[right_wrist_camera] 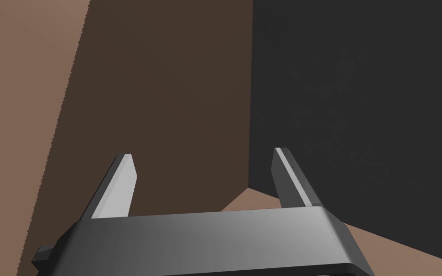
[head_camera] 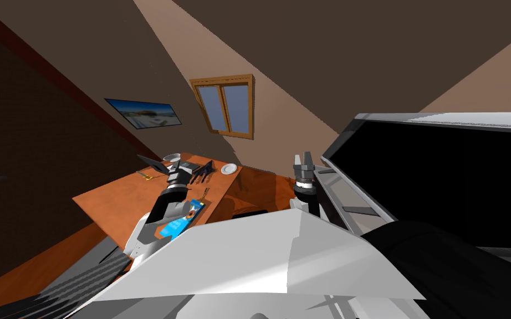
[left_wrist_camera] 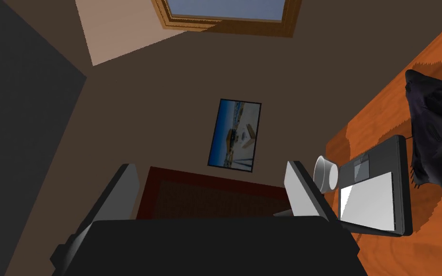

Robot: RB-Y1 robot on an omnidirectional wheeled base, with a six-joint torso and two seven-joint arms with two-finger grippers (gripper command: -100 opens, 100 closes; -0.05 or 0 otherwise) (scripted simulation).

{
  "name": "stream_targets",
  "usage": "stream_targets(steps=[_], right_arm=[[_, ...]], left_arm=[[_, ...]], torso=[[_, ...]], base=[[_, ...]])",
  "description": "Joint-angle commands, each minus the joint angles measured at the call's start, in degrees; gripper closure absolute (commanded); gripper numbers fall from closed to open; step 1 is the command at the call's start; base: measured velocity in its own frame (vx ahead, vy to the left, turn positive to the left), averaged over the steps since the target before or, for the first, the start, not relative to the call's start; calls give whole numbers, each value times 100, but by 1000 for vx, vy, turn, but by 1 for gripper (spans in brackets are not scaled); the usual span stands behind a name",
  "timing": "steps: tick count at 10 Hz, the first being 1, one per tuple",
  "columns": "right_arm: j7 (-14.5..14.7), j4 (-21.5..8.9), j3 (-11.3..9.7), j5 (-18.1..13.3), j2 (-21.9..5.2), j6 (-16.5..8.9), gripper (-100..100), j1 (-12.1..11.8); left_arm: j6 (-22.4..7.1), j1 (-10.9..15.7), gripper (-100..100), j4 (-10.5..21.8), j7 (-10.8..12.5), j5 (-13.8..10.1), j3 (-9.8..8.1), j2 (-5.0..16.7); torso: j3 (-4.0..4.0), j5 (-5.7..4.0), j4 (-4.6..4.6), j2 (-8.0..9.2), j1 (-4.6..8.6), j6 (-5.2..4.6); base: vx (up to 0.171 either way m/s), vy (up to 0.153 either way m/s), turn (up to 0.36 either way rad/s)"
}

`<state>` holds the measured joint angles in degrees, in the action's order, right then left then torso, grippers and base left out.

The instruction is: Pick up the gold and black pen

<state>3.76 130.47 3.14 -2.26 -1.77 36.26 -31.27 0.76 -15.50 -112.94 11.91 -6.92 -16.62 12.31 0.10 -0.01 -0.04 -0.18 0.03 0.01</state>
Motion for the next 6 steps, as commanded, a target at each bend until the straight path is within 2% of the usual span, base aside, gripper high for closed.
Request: stream_targets(steps=[1, 2, 3, 4, 5, 6], right_arm=[[0, 0, 0, 0, 0, 0, 0, 0], [0, 0, 0, 0, 0, 0, 0, 0], [0, 0, 0, 0, 0, 0, 0, 0], [0, 0, 0, 0, 0, 0, 0, 0], [0, 0, 0, 0, 0, 0, 0, 0], [0, 0, 0, 0, 0, 0, 0, 0]], left_arm=[[-263, 2, -100, 77, 59, -28, -49, -17], [-461, 94, -100, 289, 180, -114, -187, 27], [-587, 94, -100, 307, 180, -114, -187, 27], [-793, 184, -100, 510, 305, -200, -326, 67], [-915, 184, -100, 544, 305, -200, -326, 67], [-1125, 273, -100, 741, 433, -284, -467, 102]], torso=[[0, 0, 0, 0, 0, 0], [-1, 0, 0, 3, 0, 1], [-1, 0, 0, 1, 1, -1], [-1, 1, 0, 4, 0, 0], [1, 0, 0, -2, 2, -1], [1, 0, -1, 0, 2, 1]], base=[[40, -11, -15], [42, -16, -42], [35, -12, -13], [52, -21, -32], [48, -17, -16], [42, -20, -24]])
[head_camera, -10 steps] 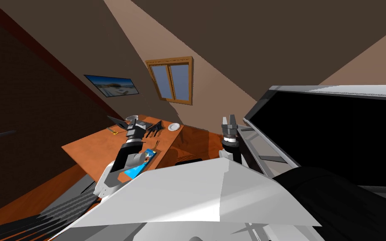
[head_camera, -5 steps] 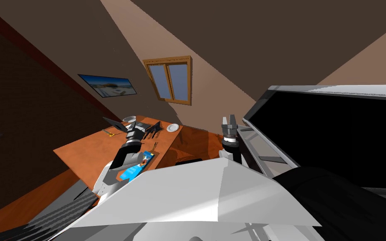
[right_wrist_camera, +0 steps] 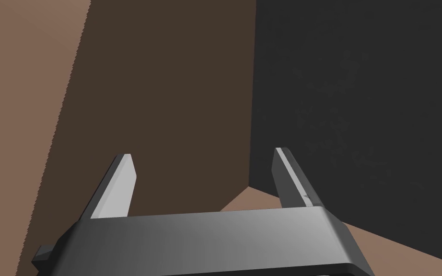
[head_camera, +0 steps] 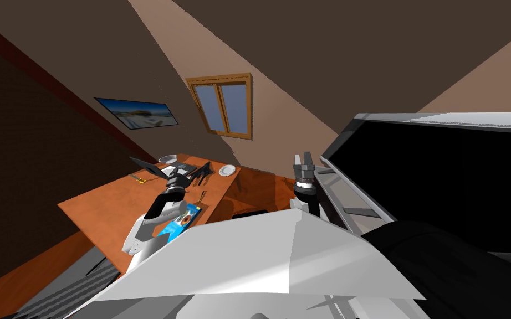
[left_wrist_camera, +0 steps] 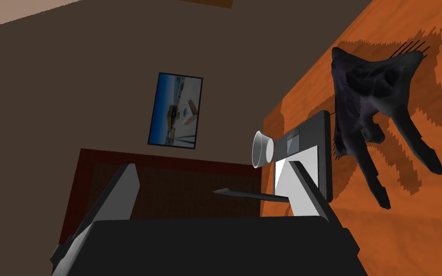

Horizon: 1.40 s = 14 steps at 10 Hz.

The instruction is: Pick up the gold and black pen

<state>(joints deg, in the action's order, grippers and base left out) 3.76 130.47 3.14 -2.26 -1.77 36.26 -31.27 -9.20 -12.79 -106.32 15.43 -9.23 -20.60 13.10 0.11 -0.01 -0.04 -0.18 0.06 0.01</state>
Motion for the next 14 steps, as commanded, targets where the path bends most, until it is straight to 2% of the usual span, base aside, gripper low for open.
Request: stream_targets(steps=[1, 2, 4, 5, 6, 7, 9, 10, 11, 12, 13, 14], right_arm=[[0, 0, 0, 0, 0, 0, 0, 0], [0, 0, 0, 0, 0, 0, 0, 0], [0, 0, 0, 0, 0, 0, 0, 0], [0, 0, 0, 0, 0, 0, 0, 0], [0, 0, 0, 0, 0, 0, 0, 0], [0, 0, 0, 0, 0, 0, 0, 0], [0, 0, 0, 0, 0, 0, 0, 0], [0, 0, 0, 0, 0, 0, 0, 0], [0, 0, 0, 0, 0, 0, 0, 0], [0, 0, 0, 0, 0, 0, 0, 0], [0, 0, 0, 0, 0, 0, 0, 0], [0, 0, 0, 0, 0, 0, 0, 0]], left_arm=[[-249, 1, -100, 124, 81, -53, -69, 22], [-406, 88, -100, 369, 212, -137, -210, 54], [-580, 88, -100, 369, 212, -137, -210, 54], [-788, 173, -100, 615, 345, -220, -352, 85], [-911, 173, -100, 615, 345, -220, -352, 85], [-1103, 256, -100, 862, 479, -301, -494, 115], [-1239, 256, -100, 862, 479, -301, -494, 115], [-1459, 337, -100, 1108, 615, -380, -635, 146], [-1564, 337, -100, 1108, 615, -380, -635, 146], [-1778, 415, -100, 1347, 750, -457, -775, 180], [-1884, 415, -100, 1352, 750, -457, -775, 180], [-2087, 491, -100, 1592, 885, -531, -913, 218]], torso=[[0, 0, 0, 0, 0, 0], [-2, 0, 0, 4, 0, 2], [-1, -1, 0, 2, 3, 1], [-5, -1, 2, 9, 0, 1], [-4, 0, 2, 6, -1, 0], [-3, 0, 1, 5, 0, 1], [-1, -1, 0, 2, 3, 1], [-5, -1, 2, 9, -1, 2], [-3, 0, 1, 5, 1, 0], [-3, -1, 1, 6, -1, 2], [-2, 0, 1, 3, 1, 0], [-1, -1, 0, 3, 2, 1]], base=[[35, -20, -22], [48, -25, -32], [31, -18, -7], [32, -14, -34], [39, -17, -19], [50, -24, -29], [31, -17, -7], [39, -20, -37], [37, -14, -16], [42, -21, -28], [45, -21, -15], [52, -20, -30]])
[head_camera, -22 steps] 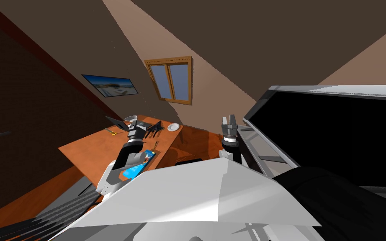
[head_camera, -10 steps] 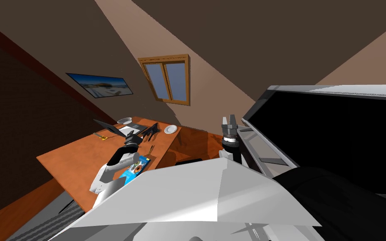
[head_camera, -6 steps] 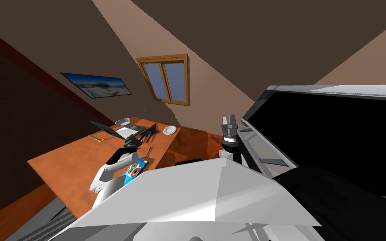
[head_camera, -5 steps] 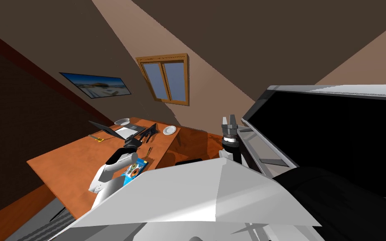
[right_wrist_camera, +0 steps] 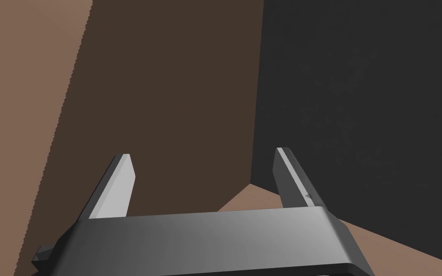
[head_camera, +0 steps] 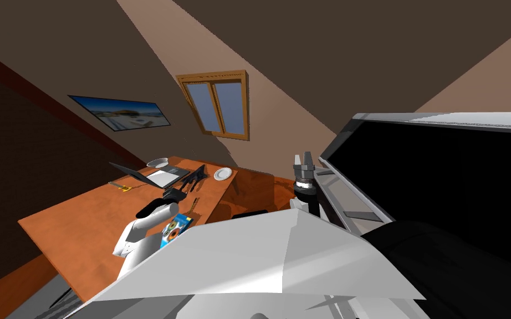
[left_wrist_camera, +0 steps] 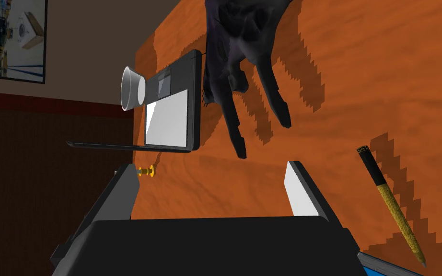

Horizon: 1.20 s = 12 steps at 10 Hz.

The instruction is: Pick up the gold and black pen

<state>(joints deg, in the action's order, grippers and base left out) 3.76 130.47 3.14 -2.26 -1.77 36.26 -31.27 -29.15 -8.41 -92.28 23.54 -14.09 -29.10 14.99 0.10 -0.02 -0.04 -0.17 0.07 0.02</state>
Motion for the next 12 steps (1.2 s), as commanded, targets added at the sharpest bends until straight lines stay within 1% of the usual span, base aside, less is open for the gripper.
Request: stream_targets(steps=[1, 2, 3, 4, 5, 6, 8, 9, 10, 11, 12], right_arm=[[0, 0, 0, 0, 0, 0, 0, 0], [0, 0, 0, 0, 0, 0, 0, 0], [0, 0, 0, 0, 0, 0, 0, 0], [0, 0, 0, 0, 0, 0, 0, 0], [0, 0, 0, 0, 0, 0, 0, 0], [0, 0, 0, 0, 0, 0, 0, 0], [0, 0, 0, 0, 0, 0, 0, 0], [0, 0, 0, 0, 0, 0, 0, 0], [0, 0, 0, 0, 0, 0, 0, 0], [0, 0, 0, 0, 0, 0, 0, 0], [0, 0, 0, 0, 0, 0, 0, 0]], left_arm=[[-202, 53, -100, 188, 75, -45, -62, 30], [-440, 124, -100, 379, 209, -116, -198, 73], [-507, 124, -100, 426, 209, -116, -198, 73], [-697, 192, -100, 659, 342, -184, -330, 121], [-803, 192, -100, 659, 342, -184, -330, 121], [-960, 254, -100, 890, 473, -247, -458, 173], [-1088, 254, -100, 890, 473, -247, -458, 173], [-1323, 310, -100, 1118, 602, -306, -580, 229], [-1361, 310, -100, 1118, 602, -306, -580, 229], [-1565, 360, -100, 1342, 729, -359, -697, 286], [-1622, 360, -100, 1342, 729, -359, -697, 286]], torso=[[0, 0, 0, 0, 0, 0], [0, 0, 0, 0, -1, 0], [2, 1, -1, -3, -1, -1], [1, 1, -1, -1, -2, 0], [0, 1, 0, 0, -3, 0], [0, 1, 0, 1, -4, 0], [0, 0, 0, 0, -3, 0], [-4, 1, 1, 8, -4, 0], [-3, 1, 1, 6, -5, 0], [-3, 1, 1, 5, -4, 0], [2, 1, 0, -3, -6, -1]], base=[[50, -14, -11], [59, -17, -26], [50, -13, -14], [50, -10, -23], [47, -9, -14], [55, -13, -24], [37, -4, -5], [36, -7, -23], [43, -5, -9], [65, -3, -20], [56, -4, -12]])
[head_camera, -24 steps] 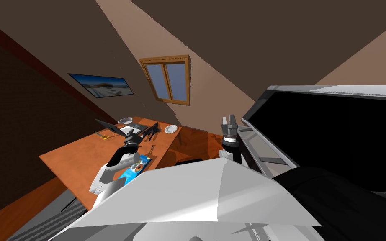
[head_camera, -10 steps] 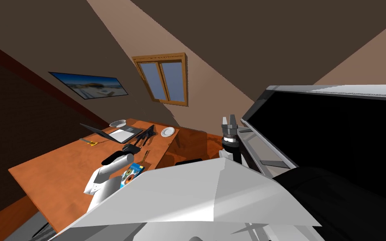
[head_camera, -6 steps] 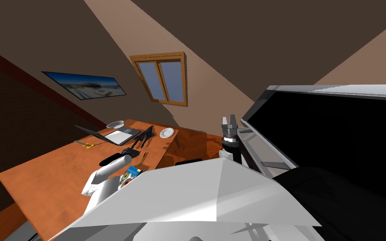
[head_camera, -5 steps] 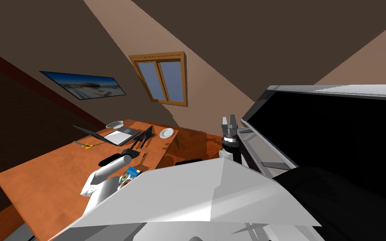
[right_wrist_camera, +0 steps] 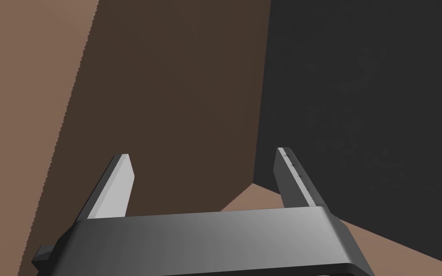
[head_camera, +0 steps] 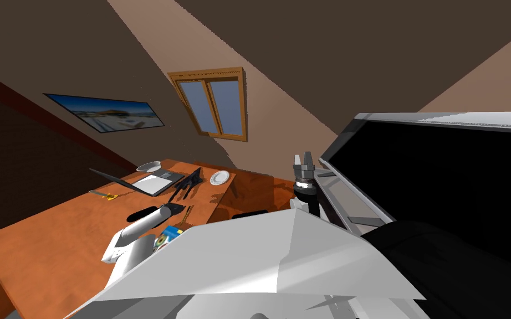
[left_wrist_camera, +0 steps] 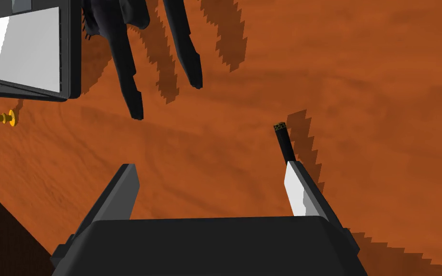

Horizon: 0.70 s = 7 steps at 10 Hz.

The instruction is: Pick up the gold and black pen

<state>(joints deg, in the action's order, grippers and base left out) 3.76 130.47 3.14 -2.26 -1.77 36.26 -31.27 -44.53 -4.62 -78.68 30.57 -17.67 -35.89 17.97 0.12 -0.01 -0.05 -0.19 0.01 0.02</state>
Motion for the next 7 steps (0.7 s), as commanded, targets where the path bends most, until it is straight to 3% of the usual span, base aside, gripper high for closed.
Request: stream_targets(steps=[1, 2, 3, 5, 7], right_arm=[[0, 0, 0, 0, 0, 0, 0, 0], [0, 0, 0, 0, 0, 0, 0, 0], [0, 0, 0, 0, 0, 0, 0, 0], [0, 0, 0, 0, 0, 0, 0, 0], [0, 0, 0, 0, 0, 0, 0, 0]], left_arm=[[-286, 25, -100, 201, 150, -50, -129, 46], [-330, 25, -100, 201, 150, -50, -129, 46], [-561, 63, -100, 390, 270, -91, -232, 103], [-561, 63, -100, 414, 270, -91, -232, 103], [-935, 118, -100, 816, 499, -153, -418, 211]], torso=[[0, 0, 0, 0, 0, 0], [1, 0, 0, -2, 1, 0], [-1, 0, 0, 2, 0, 0], [-2, 0, 1, 5, 0, 0], [-5, 0, 2, 8, 1, 0]], base=[[64, -6, -13], [47, -3, -6], [54, 0, -17], [29, -3, -2], [53, -7, -13]])
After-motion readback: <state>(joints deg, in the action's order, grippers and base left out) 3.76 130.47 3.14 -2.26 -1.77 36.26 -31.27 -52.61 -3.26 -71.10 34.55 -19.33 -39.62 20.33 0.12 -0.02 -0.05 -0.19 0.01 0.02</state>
